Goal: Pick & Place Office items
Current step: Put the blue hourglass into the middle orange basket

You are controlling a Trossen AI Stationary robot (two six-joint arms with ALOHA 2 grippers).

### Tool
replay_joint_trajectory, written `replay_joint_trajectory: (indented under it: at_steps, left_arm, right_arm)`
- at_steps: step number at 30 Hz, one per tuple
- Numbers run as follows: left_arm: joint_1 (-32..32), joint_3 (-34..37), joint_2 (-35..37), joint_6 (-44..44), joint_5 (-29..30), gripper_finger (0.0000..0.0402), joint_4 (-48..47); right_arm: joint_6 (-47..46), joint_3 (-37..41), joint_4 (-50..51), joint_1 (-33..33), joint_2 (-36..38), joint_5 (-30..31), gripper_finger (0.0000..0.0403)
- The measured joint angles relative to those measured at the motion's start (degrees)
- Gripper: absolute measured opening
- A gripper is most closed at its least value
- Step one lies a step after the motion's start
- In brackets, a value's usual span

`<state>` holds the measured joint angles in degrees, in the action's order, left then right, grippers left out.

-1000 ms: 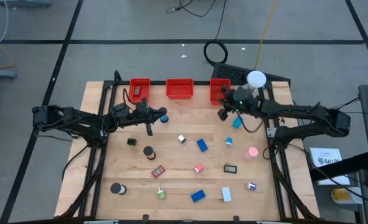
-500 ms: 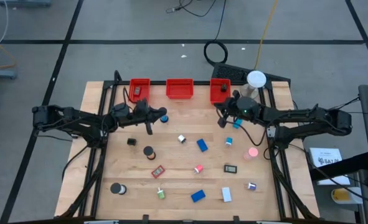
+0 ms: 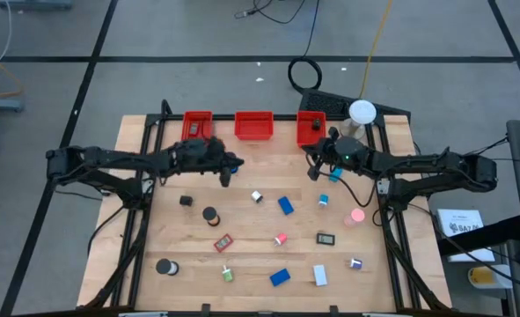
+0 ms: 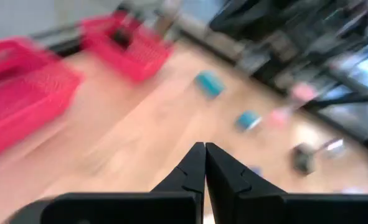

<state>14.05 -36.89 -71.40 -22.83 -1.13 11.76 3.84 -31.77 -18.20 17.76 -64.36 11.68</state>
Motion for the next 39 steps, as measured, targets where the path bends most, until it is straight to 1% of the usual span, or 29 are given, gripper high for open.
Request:
replay_joint_trajectory:
  at_steps: [2,3,5,8,10,13,18,23,28,30,33,36,39]
  left_arm:
    - [-0.05,-6.03,0.0,0.7,2.69,0.001,-11.76]
    - [-0.05,-8.54,0.0,0.61,3.84,0.001,-16.17]
    - [0.24,-13.08,0.0,-1.18,5.48,0.001,-23.19]
    - [1.2,-18.68,0.02,-4.85,5.21,0.0015,-33.04]
    - [1.83,-21.41,-1.14,-6.42,4.75,0.0029,-39.66]
    - [3.03,-24.41,-2.74,-9.21,5.21,0.0067,-49.21]
    - [5.11,-28.1,-6.4,-9.18,5.67,0.0154,-56.06]
    - [6.14,-29.97,-10.45,-7.4,3.59,0.0249,-56.14]
    - [6.92,-29.95,-14.35,-4.64,3.78,0.0323,-56.03]
    - [7.5,-29.94,-15.41,-4.72,4.55,0.0342,-56.04]
    - [8.1,-29.95,-16.91,-4.48,4.56,0.0359,-55.08]
    - [8.16,-29.94,-18.4,-3.96,4.28,0.0367,-54.55]
    - [8.17,-29.94,-20.04,-2.96,4.28,0.0365,-54.6]
  right_arm:
    - [0.01,0.0,0.0,0.0,0.0,0.0,0.0]
    - [0.04,0.0,0.0,0.0,0.0,0.0,0.0]
    - [0.04,0.0,0.0,0.0,0.0,0.0,0.0]
    - [0.04,0.0,-0.27,0.0,-0.04,0.0,0.0]
    - [-0.04,0.0,-0.44,0.0,-0.07,0.0,0.0]
    - [-0.09,0.0,-0.52,0.01,-0.11,0.0,0.0]
    - [-0.11,0.0,-1.65,0.0,-1.01,0.02,0.0]
    - [-0.13,0.0,-3.61,0.0,-2.38,0.0,0.0]
    - [-0.13,-0.02,-4.2,0.0,-2.95,0.0,0.0]
    - [-0.13,-0.04,-4.37,0.0,-2.9,0.0,0.0]
    - [-0.13,-0.03,-4.31,0.0,-2.91,0.0,0.0]
    - [-0.13,-0.04,-4.31,0.0,-2.91,0.0,0.0]
    - [-0.13,-0.02,-4.31,0.0,-2.91,0.0,0.0]
